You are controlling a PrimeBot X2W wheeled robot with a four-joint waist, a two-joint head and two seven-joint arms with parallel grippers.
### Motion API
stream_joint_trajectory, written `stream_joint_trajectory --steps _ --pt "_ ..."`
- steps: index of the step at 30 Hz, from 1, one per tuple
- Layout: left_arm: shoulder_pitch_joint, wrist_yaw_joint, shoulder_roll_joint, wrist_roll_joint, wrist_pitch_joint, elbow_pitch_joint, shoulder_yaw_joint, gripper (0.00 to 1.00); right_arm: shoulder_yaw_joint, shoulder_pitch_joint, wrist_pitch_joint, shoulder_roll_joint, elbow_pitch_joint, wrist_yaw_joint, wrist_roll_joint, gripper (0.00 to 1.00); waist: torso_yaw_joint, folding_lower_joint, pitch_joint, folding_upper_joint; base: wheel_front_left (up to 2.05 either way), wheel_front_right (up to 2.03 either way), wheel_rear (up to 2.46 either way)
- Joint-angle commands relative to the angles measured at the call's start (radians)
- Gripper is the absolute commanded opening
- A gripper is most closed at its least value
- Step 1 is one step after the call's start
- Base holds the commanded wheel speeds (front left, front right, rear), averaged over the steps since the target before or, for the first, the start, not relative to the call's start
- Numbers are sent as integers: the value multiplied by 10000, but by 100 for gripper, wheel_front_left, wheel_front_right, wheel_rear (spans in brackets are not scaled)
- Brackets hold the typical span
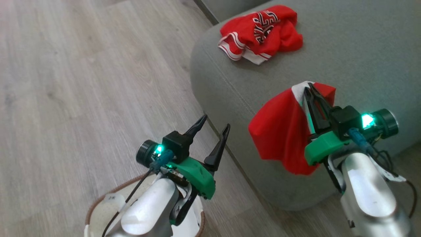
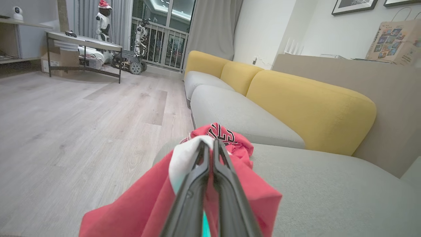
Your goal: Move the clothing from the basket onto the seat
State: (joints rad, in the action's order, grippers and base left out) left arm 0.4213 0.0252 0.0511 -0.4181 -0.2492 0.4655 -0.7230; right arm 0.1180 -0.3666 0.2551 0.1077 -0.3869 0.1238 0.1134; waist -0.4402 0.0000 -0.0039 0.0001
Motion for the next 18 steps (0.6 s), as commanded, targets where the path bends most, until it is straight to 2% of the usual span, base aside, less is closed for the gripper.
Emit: stream_joint_trajectory --steps 1,8,18 --pt "218 -73 39 126 -125 -361 444 100 218 -493 67 137 364 69 -32 0 -106 0 235 -1 0 0 0" --pt "227 -70 11 303 -125 -602 551 100 477 -1523 67 757 95 69 -86 0 244 0 631 -1 0 0 0" --pt "773 -11 243 990 -125 -1154 771 100 87 -4920 67 2360 -1127 69 -290 0 1634 0 2312 -1 0 0 0"
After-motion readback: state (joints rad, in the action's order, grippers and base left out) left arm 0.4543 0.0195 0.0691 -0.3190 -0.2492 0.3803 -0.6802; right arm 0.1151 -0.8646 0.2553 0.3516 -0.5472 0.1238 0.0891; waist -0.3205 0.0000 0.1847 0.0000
